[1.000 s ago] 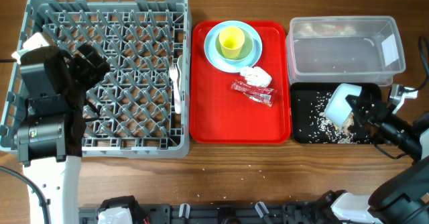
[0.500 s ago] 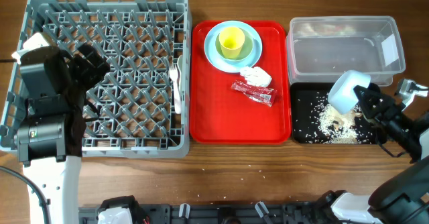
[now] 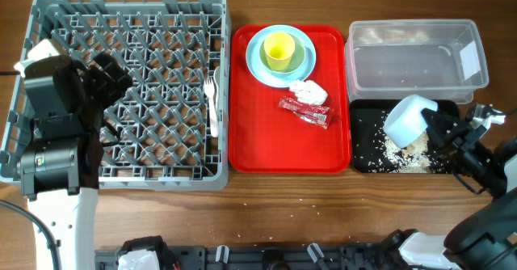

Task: Sort waste into correct bins and load items into the dishwasher rack
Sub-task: 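Tilt the bowl to dump the rice onto the black tray, then carry the empty bowl back and set it on the red tray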

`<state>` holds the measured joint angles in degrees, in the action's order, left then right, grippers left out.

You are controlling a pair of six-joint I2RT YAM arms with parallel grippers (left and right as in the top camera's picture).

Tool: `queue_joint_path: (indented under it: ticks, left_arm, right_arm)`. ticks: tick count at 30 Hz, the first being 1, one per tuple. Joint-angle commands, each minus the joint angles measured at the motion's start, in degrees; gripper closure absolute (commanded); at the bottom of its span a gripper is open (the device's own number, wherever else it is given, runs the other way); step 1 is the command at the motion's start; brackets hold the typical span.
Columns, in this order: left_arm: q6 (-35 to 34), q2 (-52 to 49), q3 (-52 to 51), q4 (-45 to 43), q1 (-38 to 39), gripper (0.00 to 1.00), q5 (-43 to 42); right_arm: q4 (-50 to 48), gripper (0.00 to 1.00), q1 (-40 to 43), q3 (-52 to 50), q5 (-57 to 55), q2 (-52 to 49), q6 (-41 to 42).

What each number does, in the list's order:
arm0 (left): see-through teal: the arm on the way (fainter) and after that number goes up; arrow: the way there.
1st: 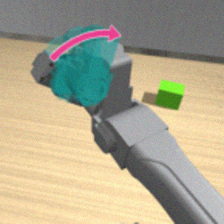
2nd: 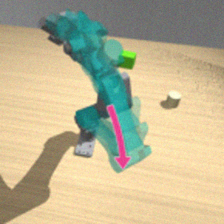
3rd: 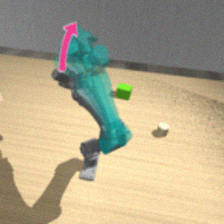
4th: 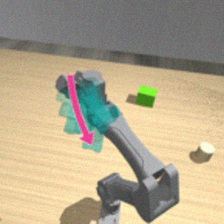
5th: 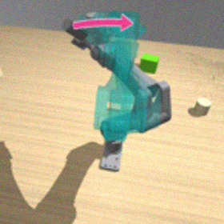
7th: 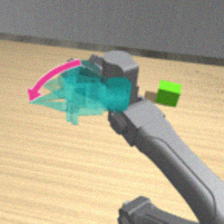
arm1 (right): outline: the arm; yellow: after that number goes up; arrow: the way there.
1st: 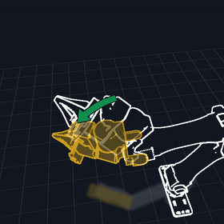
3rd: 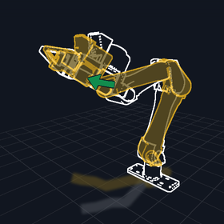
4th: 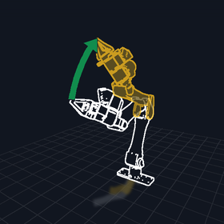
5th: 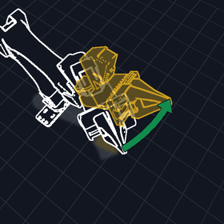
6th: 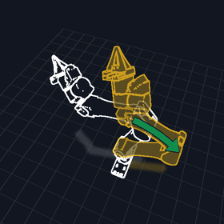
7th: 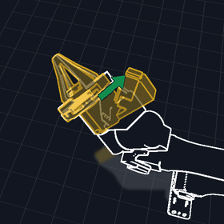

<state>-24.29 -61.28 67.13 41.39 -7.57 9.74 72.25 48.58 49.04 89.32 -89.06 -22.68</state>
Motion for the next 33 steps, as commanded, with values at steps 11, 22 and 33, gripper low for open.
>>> queue_joint_path:
  ticks: [11, 22, 33]
  left_arm:
    - [-0.1, 0.0, 0.3, -0.1, -0.3, 0.00, 0.3]
    - [-0.1, 0.0, 0.3, -0.1, -0.3, 0.00, 0.3]
    - [-0.1, 0.0, 0.3, -0.1, -0.3, 0.00, 0.3]
  right_arm:
    - [-2.1, 0.96, -2.1, 4.1, -14.0, 3.3, 5.9]
    - [-12.3, 0.96, -44.7, 17.4, -65.6, 36.2, 41.8]
    - [-25.3, 0.96, -92.5, 17.4, -93.3, 1.0, 52.8]
